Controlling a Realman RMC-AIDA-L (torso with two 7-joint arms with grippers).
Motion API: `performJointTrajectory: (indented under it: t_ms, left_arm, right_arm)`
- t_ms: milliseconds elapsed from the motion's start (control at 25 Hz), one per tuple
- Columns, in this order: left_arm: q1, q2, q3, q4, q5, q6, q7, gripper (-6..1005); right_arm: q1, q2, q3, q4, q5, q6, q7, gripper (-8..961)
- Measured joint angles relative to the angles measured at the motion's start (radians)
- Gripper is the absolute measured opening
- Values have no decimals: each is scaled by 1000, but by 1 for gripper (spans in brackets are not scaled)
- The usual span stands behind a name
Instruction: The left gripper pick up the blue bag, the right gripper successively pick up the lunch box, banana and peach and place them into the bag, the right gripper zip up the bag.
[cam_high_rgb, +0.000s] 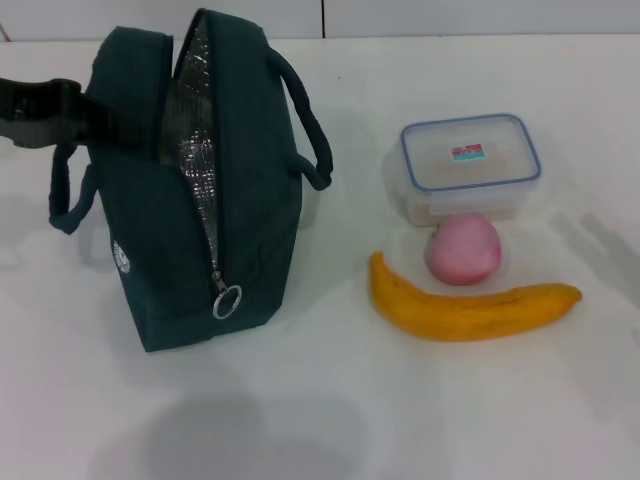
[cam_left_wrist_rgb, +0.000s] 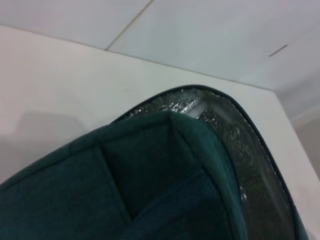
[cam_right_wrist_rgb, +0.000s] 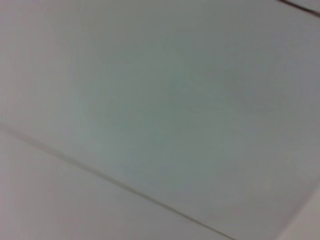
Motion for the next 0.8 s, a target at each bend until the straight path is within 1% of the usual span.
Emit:
performJointTrajectory:
  t_ms: [120, 200, 400, 800]
  left_arm:
    - [-6, 1, 3, 1, -10, 1, 1, 29]
    - [-10, 1, 3, 1, -10, 2, 1, 29]
    - [-19, 1, 3, 1, -10, 2, 1, 29]
    - [-21, 1, 3, 1, -10, 2, 14, 29]
  right_arm:
    - [13, 4, -4, 10, 0, 70, 83, 864]
    - [40, 7, -1, 41, 9, 106, 104, 864]
    - [104, 14, 2, 102, 34, 193, 115, 864]
    - [201, 22, -4, 126, 37, 344, 134, 863]
